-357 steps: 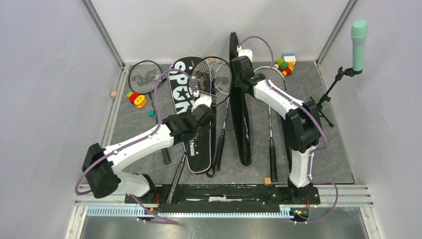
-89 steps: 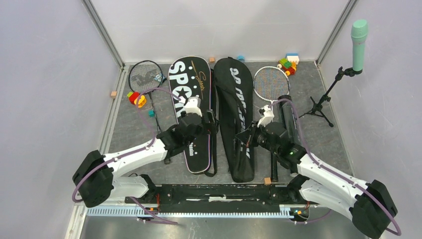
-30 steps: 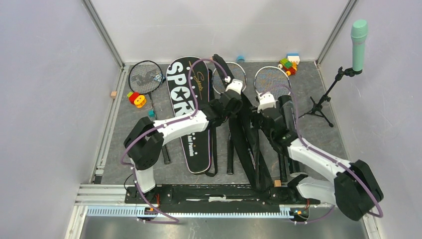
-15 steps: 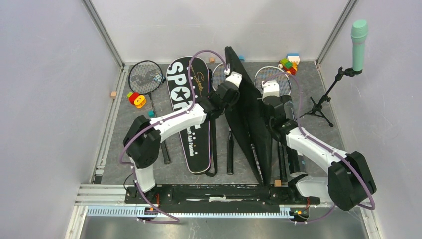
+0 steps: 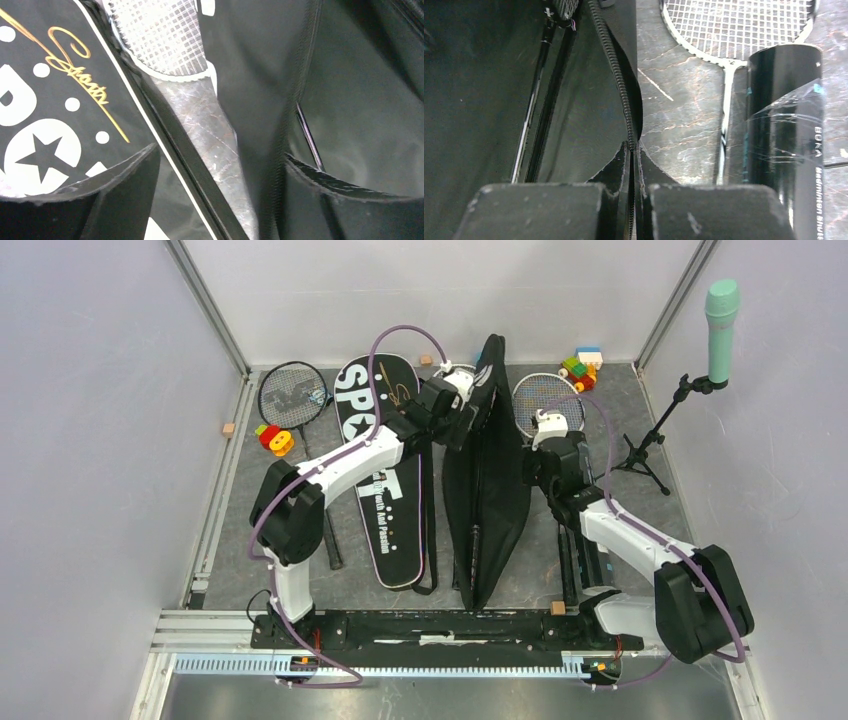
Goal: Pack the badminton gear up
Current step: Adjust the racket bag at the center of the board.
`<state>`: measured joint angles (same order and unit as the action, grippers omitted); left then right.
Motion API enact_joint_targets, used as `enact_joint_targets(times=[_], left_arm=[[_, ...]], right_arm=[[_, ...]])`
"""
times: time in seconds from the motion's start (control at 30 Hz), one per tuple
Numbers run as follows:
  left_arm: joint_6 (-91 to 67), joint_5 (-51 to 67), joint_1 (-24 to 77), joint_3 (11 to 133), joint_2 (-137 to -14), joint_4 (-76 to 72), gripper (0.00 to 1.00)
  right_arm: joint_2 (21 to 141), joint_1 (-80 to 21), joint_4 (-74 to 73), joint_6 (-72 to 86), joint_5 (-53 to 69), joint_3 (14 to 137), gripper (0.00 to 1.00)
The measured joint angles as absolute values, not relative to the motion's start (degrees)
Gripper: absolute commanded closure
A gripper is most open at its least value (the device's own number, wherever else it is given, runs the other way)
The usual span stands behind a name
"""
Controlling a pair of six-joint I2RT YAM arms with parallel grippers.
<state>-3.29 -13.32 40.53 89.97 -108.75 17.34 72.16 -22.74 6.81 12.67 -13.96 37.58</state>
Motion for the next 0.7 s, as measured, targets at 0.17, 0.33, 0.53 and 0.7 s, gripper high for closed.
enact_joint_targets(times=[0.17, 0.33, 0.53, 0.7], left_arm=[[-3.86, -10.24, 40.64, 86.61, -108.05, 16.67, 0.00], [-5.04, -9.85, 40.62, 78.06, -101.06, 16.19, 0.00], [-8.10, -7.92, 40.62, 66.19, -81.14, 12.47, 0.00], [-13.04, -14.02, 39.79, 59.16, -66.50, 10.22, 0.00]], right_arm=[[72.14, -22.70, 8.67, 14.68, -10.74, 35.92, 1.00], [71.24, -22.61, 10.07, 15.27, -6.57, 35.31, 1.00], [70.24, -22.61, 11.11, 15.33, -2.13, 35.48, 1.00], [70.24, -23.07, 12.36, 15.88, 1.74, 35.66, 1.00]])
